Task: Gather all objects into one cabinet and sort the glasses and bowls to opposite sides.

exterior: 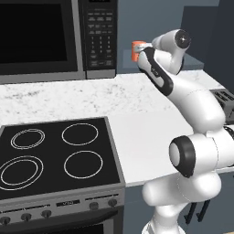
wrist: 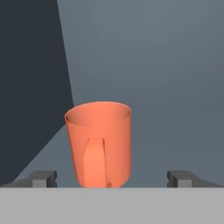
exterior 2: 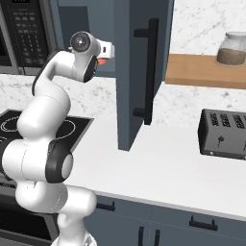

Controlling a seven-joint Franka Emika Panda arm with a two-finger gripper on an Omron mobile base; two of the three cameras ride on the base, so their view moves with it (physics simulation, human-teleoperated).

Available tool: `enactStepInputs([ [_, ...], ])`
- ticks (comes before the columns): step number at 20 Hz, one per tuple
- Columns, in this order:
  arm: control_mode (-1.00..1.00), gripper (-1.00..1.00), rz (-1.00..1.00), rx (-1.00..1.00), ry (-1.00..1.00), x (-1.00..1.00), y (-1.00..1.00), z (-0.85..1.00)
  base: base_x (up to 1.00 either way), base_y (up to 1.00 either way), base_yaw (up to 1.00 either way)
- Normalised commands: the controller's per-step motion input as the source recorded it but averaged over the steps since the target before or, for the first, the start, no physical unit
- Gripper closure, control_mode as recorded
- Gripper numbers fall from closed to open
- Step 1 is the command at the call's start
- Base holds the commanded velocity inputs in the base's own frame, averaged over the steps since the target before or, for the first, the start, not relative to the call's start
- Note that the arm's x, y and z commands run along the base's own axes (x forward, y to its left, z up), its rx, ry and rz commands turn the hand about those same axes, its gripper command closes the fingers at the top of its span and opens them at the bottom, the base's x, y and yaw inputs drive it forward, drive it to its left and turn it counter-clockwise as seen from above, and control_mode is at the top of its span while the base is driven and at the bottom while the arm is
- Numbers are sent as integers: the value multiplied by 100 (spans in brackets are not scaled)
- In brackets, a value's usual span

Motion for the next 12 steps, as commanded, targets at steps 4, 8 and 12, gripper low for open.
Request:
enactStepInputs([
  [4,-100,-100,-1,-7,0,1,6,-19,0,0,0],
  [8,-100,-100,-1,-8,3,0,0,-20,0,0,0],
  [12,-100,-100,-1,-3,0,0,0,-6,0,0,0],
])
